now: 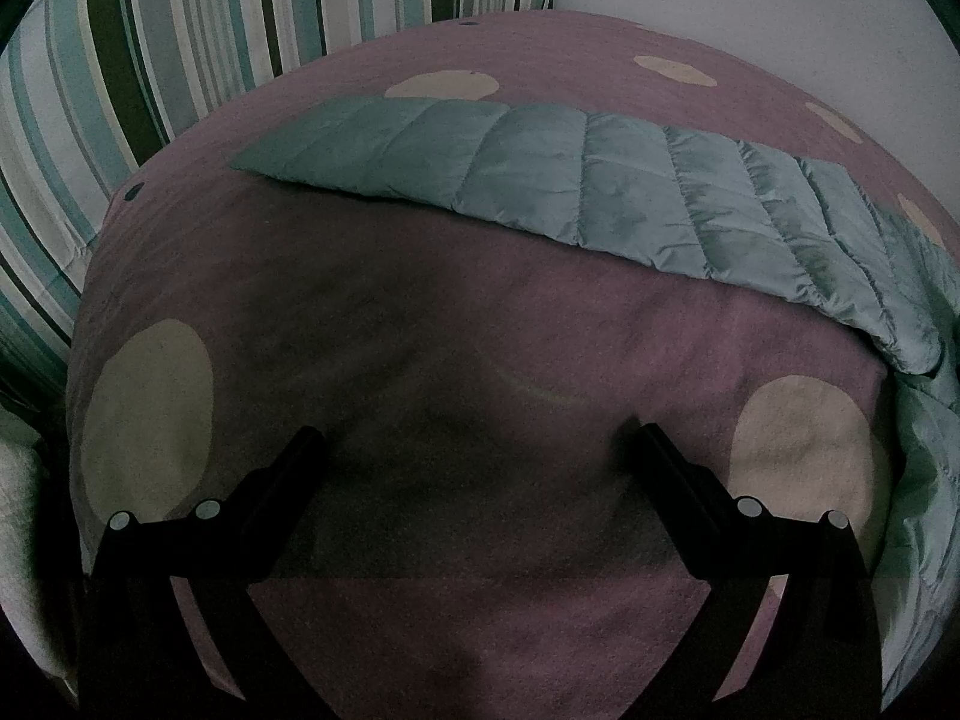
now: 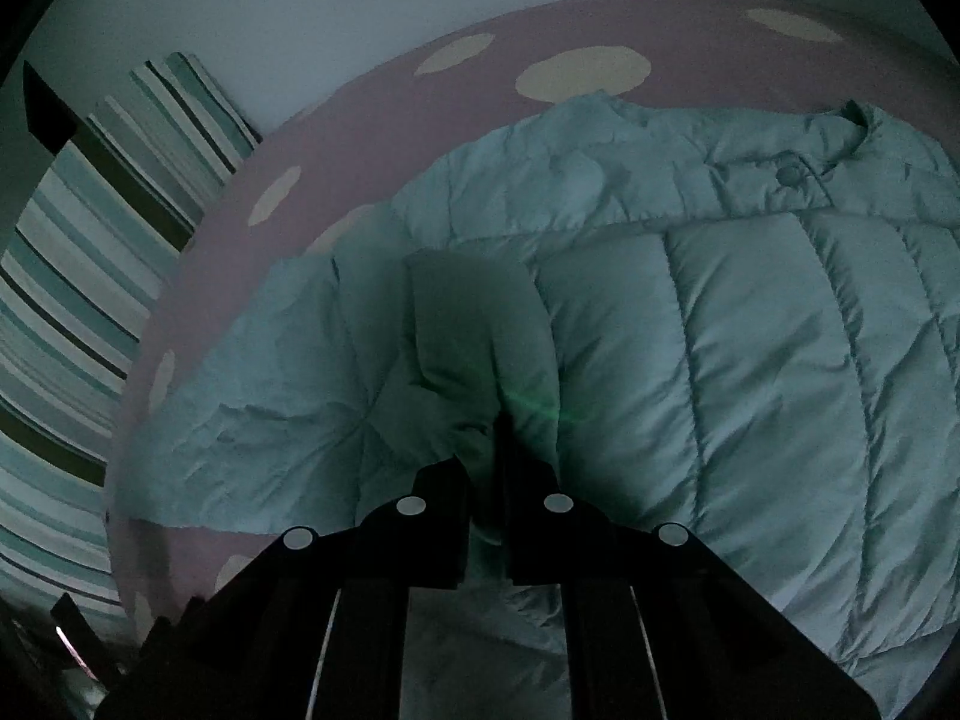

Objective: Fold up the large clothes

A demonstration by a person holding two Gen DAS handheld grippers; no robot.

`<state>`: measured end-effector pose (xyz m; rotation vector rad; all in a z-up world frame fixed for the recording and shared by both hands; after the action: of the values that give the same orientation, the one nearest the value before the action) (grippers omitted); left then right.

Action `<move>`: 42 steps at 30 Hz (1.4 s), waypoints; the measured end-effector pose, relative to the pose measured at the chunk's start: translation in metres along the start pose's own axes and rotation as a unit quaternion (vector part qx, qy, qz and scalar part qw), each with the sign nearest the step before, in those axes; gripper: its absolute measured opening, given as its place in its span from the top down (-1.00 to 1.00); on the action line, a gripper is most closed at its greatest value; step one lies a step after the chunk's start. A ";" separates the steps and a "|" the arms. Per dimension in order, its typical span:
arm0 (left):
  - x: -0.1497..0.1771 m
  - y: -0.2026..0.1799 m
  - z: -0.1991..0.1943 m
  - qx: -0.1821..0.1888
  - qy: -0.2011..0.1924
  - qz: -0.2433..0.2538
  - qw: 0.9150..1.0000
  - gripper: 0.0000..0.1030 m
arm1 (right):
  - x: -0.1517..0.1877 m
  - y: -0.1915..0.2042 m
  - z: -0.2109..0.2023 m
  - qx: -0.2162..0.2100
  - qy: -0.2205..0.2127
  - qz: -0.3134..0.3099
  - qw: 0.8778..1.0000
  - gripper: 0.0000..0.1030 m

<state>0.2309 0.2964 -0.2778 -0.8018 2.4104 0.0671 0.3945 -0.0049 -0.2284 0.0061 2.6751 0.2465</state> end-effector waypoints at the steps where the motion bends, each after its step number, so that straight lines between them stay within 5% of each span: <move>1: 0.000 0.000 0.000 0.000 0.000 0.000 1.000 -0.96 | 0.000 0.001 -0.002 -0.004 -0.002 -0.001 1.000 0.80; 5: 0.000 0.000 0.000 0.000 0.000 0.000 1.000 -0.96 | 0.003 0.000 -0.023 -0.029 -0.009 0.001 1.000 0.32; 7: 0.000 -0.001 0.000 0.001 0.000 -0.001 1.000 -0.96 | 0.003 -0.008 -0.046 -0.036 -0.032 0.004 0.999 0.24; 11: 0.001 -0.001 0.001 0.002 -0.001 -0.001 1.000 -0.96 | 0.002 -0.058 -0.102 -0.043 -0.082 0.020 0.996 0.24; 16: 0.001 -0.001 0.001 0.001 0.000 -0.001 1.000 -0.96 | 0.001 -0.181 -0.139 0.021 -0.121 0.091 0.988 0.24; 20: 0.001 -0.001 0.001 0.001 0.000 -0.001 1.000 -0.96 | 0.010 -0.282 -0.128 0.047 -0.098 0.173 0.979 0.65; 22: 0.001 -0.001 0.001 0.001 0.000 -0.001 1.000 -0.96 | 0.019 -0.302 -0.114 0.059 -0.079 0.183 0.978 0.73; 26: 0.001 0.000 0.000 0.000 0.001 0.001 1.000 -0.96 | 0.040 -0.316 -0.068 0.052 -0.024 0.187 0.981 0.92; 36: 0.002 0.002 -0.001 0.001 0.001 0.001 1.000 -0.96 | -0.012 -0.331 -0.094 0.062 -0.082 0.197 0.975 0.87; 42: 0.002 0.003 -0.001 0.002 0.001 0.000 1.000 -0.96 | -0.036 -0.346 -0.058 0.073 -0.052 0.203 0.975 0.87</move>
<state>0.2277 0.2976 -0.2780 -0.7999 2.4124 0.0617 0.4143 -0.3570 -0.2221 0.5999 2.5573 0.1694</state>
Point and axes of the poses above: each gripper's, at about its wrist camera, not at the fingertips, and z roughly the way its jaws point, y to its left, x to its underside, the point moved 8 cm from there along z, roughly the way its jaws point, and after that the axes turned 15 degrees about x, right-handed, at the moved point
